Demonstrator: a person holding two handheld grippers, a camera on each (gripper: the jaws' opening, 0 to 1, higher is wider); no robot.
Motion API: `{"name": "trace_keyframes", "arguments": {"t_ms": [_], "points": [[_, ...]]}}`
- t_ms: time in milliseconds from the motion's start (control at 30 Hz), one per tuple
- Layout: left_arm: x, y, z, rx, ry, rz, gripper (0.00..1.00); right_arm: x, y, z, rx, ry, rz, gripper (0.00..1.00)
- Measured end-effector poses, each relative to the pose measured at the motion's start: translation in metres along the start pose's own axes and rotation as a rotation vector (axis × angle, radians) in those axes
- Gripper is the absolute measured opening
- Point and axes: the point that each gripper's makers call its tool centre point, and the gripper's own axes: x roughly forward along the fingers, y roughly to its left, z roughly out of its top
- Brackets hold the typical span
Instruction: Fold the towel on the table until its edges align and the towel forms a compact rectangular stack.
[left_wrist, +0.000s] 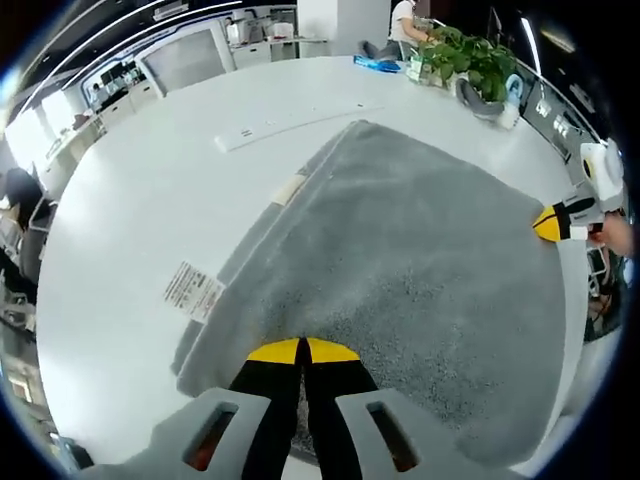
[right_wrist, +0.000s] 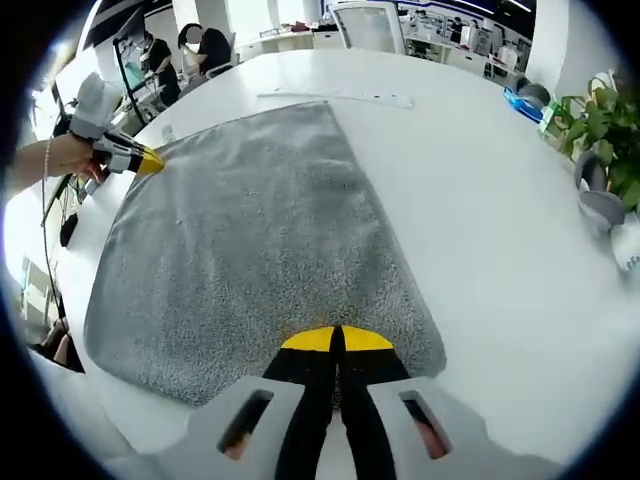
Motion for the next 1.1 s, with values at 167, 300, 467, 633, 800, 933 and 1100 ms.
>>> {"name": "trace_keyframes", "arguments": {"t_ms": [167,300,467,633,800,933,1100], "points": [[0.002,0.0,0.003,0.045,0.011,0.003,0.01,-0.001,0.001,-0.003,0.012,-0.003,0.002,0.0],[0.004,0.0,0.007,0.076,0.02,0.005,0.01,-0.004,0.004,-0.008,0.02,-0.008,0.005,0.0],[0.007,0.001,0.012,0.089,0.024,0.003,0.01,-0.007,0.007,-0.012,0.026,-0.015,0.01,0.0],[0.011,0.001,0.018,0.086,0.02,0.008,0.01,-0.009,0.01,-0.015,0.041,-0.012,0.02,0.0],[0.014,0.0,0.025,0.091,0.018,0.004,0.01,-0.012,0.015,-0.022,0.05,-0.014,0.026,0.0],[0.015,-0.002,0.029,0.084,0.009,0.005,0.01,-0.015,0.019,-0.026,0.052,-0.012,0.033,0.0],[0.018,-0.001,0.035,0.089,0.004,0.006,0.01,-0.017,0.022,-0.029,0.082,-0.019,0.04,0.0]]}}
